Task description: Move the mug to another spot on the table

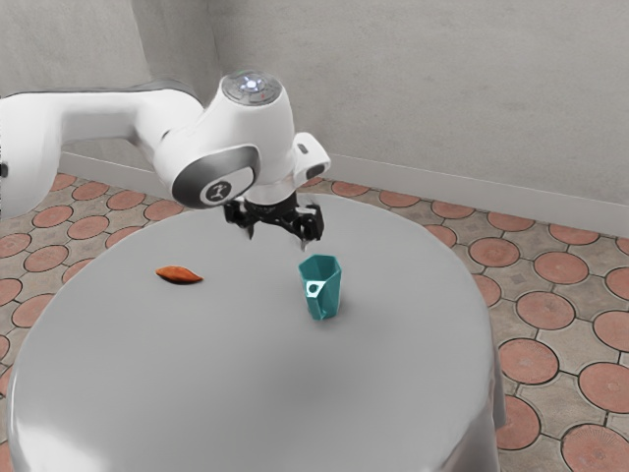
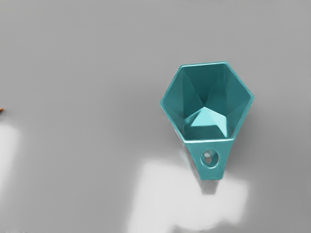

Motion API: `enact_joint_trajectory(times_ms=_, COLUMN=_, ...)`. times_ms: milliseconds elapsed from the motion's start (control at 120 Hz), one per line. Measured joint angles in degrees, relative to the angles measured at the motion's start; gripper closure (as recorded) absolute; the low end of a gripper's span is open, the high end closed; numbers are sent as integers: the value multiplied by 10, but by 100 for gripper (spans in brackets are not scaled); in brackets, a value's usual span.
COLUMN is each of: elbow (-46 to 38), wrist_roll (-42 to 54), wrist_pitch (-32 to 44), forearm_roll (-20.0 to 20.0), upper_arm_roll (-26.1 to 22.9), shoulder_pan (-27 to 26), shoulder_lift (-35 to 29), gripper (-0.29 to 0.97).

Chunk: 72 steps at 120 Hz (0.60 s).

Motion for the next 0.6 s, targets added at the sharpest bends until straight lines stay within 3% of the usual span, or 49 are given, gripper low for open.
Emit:
enact_joint_trajectory(times_ms=300, elbow=-25, wrist_roll=-127, wrist_pitch=63, forearm_roll=-20, upper_arm_roll=0, shoulder_pan=11, shoulder_lift=42, gripper=0)
enact_joint_trajectory(times_ms=600, elbow=-23, wrist_roll=-191, wrist_pitch=86, forearm_roll=-23, upper_arm_roll=0, shoulder_pan=2, shoulder_lift=84, gripper=0)
